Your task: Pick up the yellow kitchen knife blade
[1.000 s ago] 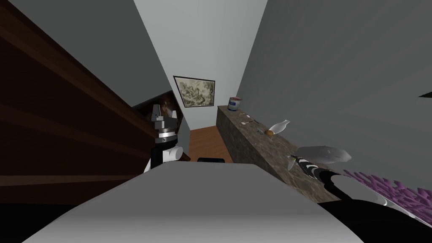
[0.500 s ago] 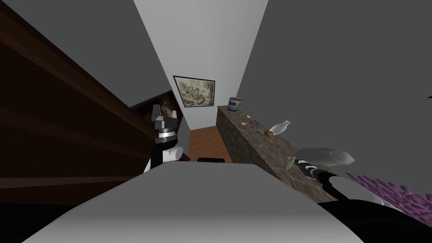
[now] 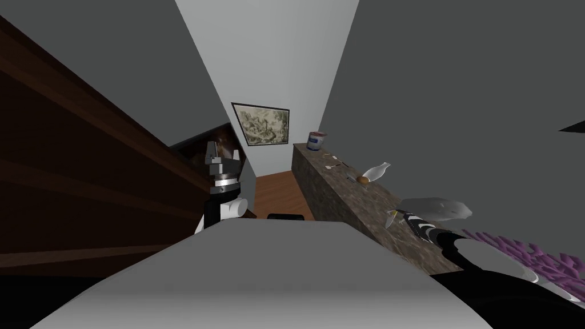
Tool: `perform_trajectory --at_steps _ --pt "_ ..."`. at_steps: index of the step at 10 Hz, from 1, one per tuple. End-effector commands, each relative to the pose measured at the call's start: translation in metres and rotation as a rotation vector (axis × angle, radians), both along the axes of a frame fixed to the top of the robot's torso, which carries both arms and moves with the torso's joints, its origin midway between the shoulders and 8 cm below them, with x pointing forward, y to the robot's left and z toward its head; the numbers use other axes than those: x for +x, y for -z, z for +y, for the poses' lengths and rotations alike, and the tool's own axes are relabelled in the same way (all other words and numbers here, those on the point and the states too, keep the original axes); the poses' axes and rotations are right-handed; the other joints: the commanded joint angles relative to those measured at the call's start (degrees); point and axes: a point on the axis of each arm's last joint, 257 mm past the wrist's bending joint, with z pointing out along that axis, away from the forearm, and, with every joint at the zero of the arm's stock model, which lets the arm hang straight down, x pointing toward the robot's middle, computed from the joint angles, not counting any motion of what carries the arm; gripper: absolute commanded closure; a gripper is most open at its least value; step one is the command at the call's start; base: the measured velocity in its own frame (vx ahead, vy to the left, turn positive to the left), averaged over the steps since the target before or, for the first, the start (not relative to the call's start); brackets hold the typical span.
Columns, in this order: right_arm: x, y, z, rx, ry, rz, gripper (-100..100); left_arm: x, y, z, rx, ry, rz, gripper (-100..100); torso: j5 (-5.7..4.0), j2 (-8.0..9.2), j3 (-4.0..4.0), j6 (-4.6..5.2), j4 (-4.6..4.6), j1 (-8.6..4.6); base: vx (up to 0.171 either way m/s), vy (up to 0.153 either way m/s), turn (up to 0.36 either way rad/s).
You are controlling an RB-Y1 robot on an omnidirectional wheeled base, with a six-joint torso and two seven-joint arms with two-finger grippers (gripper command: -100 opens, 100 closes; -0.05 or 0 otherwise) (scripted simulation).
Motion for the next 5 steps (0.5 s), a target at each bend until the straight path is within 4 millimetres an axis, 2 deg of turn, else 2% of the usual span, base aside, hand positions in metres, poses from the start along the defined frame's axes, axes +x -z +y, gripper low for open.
perform_trajectory --at_steps 1,2,4,5 --pt "0.006 -0.008 -0.001 0.016 0.012 -0.030 -100 0.000 0.000 0.000 0.000 0.000 0.000 0 0.00 0.00 0.00 0.00 0.00 0.00 0.034 0.005 -0.050" --pt "0.008 -0.025 -0.008 0.006 0.015 -0.046 -100 0.000 0.000 0.000 0.000 0.000 0.000 0 -0.01 0.01 0.00 -0.02 0.00 0.02 0.030 0.008 -0.121" --pt "0.012 -0.026 -0.006 0.032 0.029 -0.076 -100 0.000 0.000 0.000 0.000 0.000 0.000 0 -0.01 0.05 0.02 -0.02 0.01 0.03 0.014 0.007 -0.032" --pt "0.015 -0.046 -0.015 0.018 0.029 -0.093 -100 0.000 0.000 0.000 0.000 0.000 0.000 0 -0.01 0.08 0.04 -0.04 0.01 0.02 0.020 0.003 -0.180"
